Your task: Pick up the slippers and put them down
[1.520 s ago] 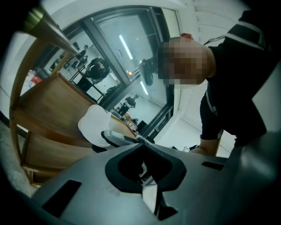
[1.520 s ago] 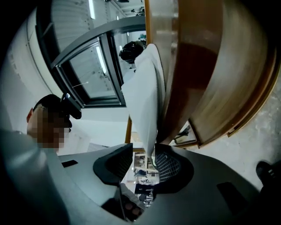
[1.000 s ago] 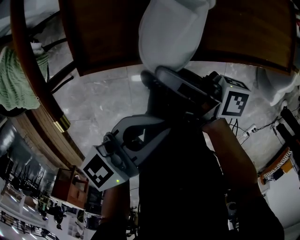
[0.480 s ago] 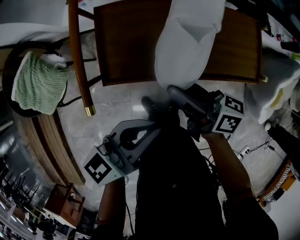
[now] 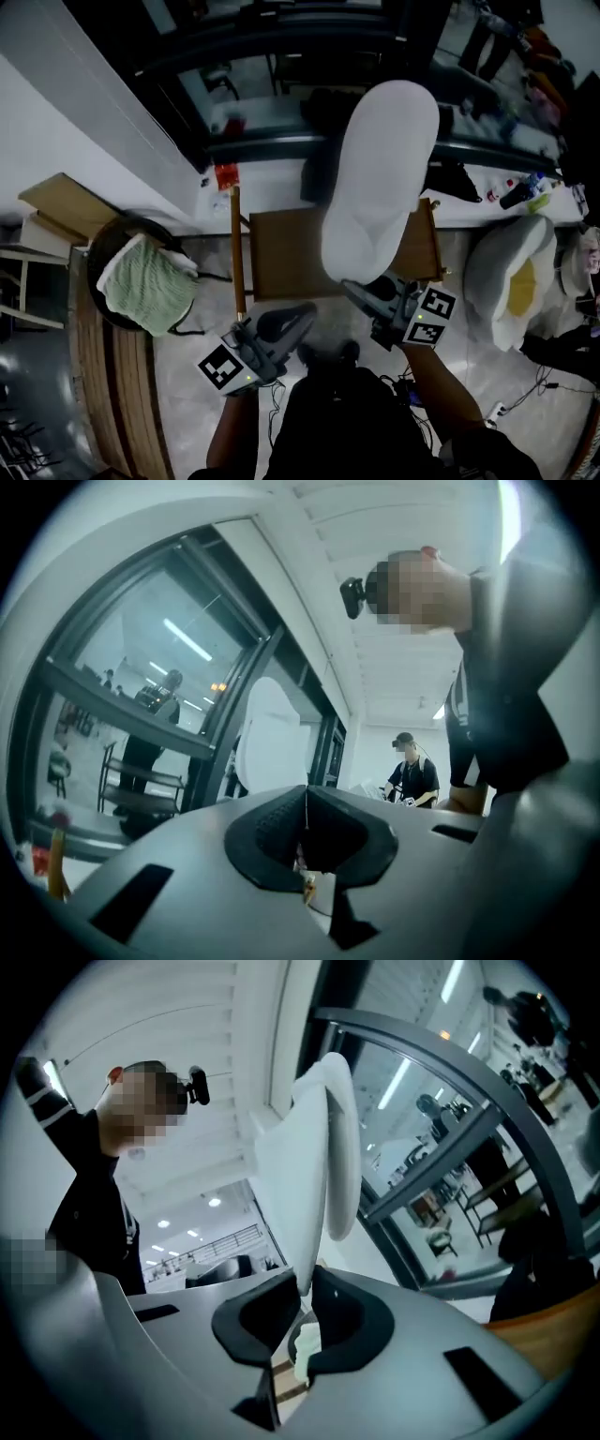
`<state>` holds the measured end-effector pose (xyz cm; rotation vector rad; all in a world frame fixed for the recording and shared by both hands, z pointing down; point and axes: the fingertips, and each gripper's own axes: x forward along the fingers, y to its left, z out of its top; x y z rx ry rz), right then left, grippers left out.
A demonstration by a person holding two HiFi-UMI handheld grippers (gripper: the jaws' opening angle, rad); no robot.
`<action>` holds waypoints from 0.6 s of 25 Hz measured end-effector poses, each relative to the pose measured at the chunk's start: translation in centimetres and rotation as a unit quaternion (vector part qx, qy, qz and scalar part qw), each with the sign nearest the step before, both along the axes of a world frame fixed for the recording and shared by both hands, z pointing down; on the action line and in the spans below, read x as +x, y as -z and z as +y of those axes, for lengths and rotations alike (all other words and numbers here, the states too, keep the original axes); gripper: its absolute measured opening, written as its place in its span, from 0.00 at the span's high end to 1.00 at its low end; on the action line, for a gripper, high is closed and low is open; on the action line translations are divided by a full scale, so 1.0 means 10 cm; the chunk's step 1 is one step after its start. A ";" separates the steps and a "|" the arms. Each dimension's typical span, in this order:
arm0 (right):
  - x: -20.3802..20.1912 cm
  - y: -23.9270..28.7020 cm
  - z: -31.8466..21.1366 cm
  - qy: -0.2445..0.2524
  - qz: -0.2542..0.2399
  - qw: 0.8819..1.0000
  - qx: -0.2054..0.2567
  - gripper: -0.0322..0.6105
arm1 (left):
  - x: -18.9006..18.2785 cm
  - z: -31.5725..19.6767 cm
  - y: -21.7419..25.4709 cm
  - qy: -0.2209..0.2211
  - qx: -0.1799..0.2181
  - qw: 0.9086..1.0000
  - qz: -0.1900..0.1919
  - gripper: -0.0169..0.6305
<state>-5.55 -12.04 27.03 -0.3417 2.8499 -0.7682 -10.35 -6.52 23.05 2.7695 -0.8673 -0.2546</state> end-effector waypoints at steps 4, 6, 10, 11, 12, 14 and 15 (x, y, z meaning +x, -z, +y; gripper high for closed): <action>0.09 0.61 -0.25 -0.010 -0.016 0.999 0.051 0.88 | 0.05 -0.36 0.53 -0.010 0.046 0.999 -0.022 0.95; 0.13 0.85 -0.19 -0.011 -0.015 0.998 0.065 0.88 | 0.10 -0.39 0.74 -0.015 0.059 0.998 -0.025 0.95; 0.19 1.27 -0.08 -0.010 -0.033 0.995 0.096 0.88 | 0.18 -0.37 1.00 -0.021 0.083 0.996 -0.030 0.95; 0.22 1.36 -0.09 -0.012 -0.036 0.994 0.106 0.88 | 0.20 -0.38 1.05 -0.023 0.089 0.995 -0.029 0.95; 0.24 1.45 -0.10 -0.013 -0.038 0.992 0.117 0.88 | 0.22 -0.40 1.09 -0.025 0.096 0.995 -0.028 0.95; 0.28 1.59 -0.10 -0.014 -0.041 0.990 0.133 0.88 | 0.24 -0.41 1.15 -0.027 0.103 0.994 -0.027 0.95; 0.29 1.65 -0.09 -0.014 -0.042 0.989 0.139 0.88 | 0.24 -0.41 1.16 -0.028 0.103 0.994 -0.028 0.95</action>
